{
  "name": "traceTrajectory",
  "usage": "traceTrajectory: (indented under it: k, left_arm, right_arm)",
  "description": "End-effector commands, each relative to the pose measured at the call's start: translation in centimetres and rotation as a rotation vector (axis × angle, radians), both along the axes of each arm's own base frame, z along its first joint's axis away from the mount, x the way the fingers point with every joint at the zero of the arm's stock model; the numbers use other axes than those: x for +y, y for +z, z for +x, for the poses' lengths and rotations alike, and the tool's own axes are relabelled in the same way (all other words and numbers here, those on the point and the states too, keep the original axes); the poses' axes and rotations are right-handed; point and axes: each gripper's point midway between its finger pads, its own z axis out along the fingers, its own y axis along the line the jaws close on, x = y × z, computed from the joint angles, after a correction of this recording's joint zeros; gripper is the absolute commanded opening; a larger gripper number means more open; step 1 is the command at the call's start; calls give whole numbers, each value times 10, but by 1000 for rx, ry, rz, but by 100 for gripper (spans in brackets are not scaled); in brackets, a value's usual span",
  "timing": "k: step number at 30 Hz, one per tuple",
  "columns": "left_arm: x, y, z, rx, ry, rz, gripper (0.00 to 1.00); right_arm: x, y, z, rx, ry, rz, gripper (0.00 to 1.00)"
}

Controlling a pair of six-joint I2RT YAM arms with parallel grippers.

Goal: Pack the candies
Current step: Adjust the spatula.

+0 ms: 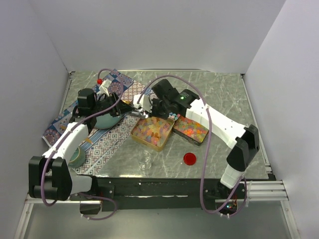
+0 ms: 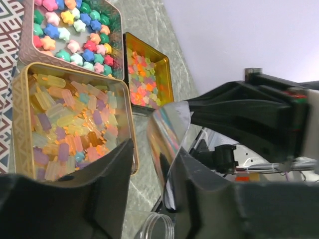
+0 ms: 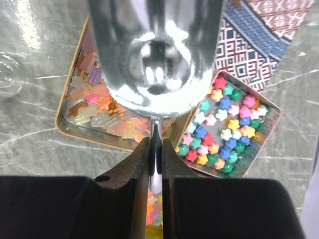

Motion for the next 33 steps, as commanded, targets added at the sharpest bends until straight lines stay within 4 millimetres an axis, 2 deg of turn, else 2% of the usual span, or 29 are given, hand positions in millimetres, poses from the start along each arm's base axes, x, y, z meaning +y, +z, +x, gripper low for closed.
traceTrajectory:
  k: [1,2,3,6,7,8,9,10,11,12,13,18,26,33]
  left_arm:
    - [-4,5,1,-50,-42,-14,16]
    - [-5,4,-1,-48,-53,-17,6]
    - [-5,4,-2,-49,-61,-21,1]
    - [-10,9,-11,-43,-136,-67,1]
    - [-12,9,-13,-35,-151,-80,1]
    - [-13,12,-15,-33,-166,-94,1]
    - [-14,15,-17,-28,-187,-113,1]
    - [-15,15,-18,-24,-193,-118,1]
    - [-15,14,-18,-23,-193,-120,1]
    - [-15,15,-19,-20,-200,-124,1]
    - [-15,17,-19,-26,-202,-126,1]
    - [-15,14,-17,-13,-192,-124,1]
    - [-14,11,-13,-6,-180,-117,1]
    - [-15,10,-12,-3,-182,-117,1]
  right_arm:
    - [1,46,-17,-63,46,120,0]
    - [-1,46,-18,-61,48,121,0]
    - [-3,45,-19,-57,50,123,0]
    - [-10,42,-25,-14,60,140,0]
    - [-12,39,-27,11,56,155,6]
    - [-14,39,-29,39,47,184,28]
    - [-16,50,-29,54,62,254,36]
    - [-20,40,-32,78,61,264,41]
    - [-23,40,-31,77,58,283,49]
    - [-24,49,-29,41,67,328,50]
    - [-28,36,-31,50,64,316,53]
    - [-25,33,-30,30,69,341,55]
    - [-8,46,-24,28,89,419,55]
    - [0,34,-21,47,104,397,47]
